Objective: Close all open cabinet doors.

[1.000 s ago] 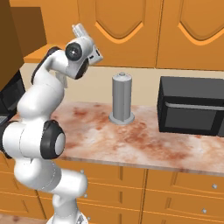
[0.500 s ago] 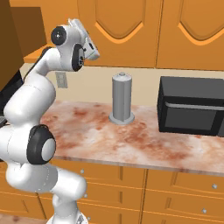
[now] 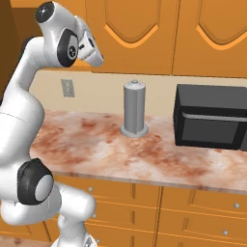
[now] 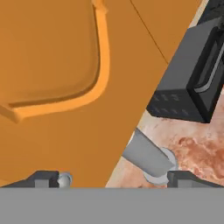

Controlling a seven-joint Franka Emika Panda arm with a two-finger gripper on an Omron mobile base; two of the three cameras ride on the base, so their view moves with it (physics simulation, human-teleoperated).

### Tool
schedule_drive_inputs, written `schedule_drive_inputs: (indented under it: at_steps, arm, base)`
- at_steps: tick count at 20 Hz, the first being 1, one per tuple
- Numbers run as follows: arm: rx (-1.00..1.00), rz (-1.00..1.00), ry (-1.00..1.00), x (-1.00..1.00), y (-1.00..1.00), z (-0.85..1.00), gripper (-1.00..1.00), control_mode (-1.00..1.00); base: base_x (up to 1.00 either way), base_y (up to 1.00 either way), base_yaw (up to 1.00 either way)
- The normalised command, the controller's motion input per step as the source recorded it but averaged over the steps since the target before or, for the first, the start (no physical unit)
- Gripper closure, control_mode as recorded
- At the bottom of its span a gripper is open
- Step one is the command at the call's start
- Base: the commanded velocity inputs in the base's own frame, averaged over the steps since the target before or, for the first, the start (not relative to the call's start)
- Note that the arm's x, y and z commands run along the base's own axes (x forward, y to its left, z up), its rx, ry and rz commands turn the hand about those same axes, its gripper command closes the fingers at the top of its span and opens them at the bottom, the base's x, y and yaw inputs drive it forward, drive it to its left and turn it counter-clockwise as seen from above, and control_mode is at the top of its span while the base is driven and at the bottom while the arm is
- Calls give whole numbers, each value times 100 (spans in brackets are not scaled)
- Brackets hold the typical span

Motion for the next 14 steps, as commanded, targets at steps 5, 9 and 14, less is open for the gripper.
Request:
schedule_drive_inputs:
  at_steps: [5,9,14]
  arm:
    - [-10,20,24,-100,7,-19,-100,-100]
    - [-15,22,7,-100,20,0,-100,-100]
    - [-14,14,5,-100,16,9,-100,-100]
  base:
    - [0,0,0]
    - [0,0,0]
    - [0,0,0]
